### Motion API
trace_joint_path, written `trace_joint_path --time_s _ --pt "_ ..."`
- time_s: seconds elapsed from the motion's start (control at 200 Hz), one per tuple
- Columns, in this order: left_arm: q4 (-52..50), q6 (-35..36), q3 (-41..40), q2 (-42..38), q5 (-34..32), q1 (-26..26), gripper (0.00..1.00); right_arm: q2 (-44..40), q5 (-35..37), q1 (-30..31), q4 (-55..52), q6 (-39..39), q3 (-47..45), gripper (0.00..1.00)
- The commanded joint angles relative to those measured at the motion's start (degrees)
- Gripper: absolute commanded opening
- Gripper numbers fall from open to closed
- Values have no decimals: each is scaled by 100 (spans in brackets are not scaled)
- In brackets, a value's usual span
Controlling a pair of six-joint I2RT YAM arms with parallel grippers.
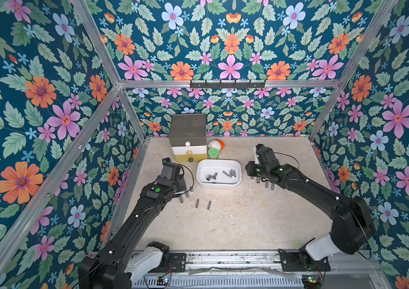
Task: Take out the socket from the storage box
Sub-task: Place the socket head at the center of the board, then pick up the socket head from the storage box.
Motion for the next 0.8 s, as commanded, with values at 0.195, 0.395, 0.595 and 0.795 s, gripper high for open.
trace_joint_path --time_s 0.195,0.395,0.595,0.795 --pt "-73 426 -297 -396 86 1 48 2876 305 591 -1788 -479 2998 34" --pt "-7 479 -310 -329 64 1 48 4044 321 591 -2449 -595 4352 33" --pt "2 492 -308 -335 44 -1 48 4558 424 591 -2725 -623 4806 31" --pt "-14 488 -299 -299 11 1 48 4725 520 591 -2805 -630 4830 30"
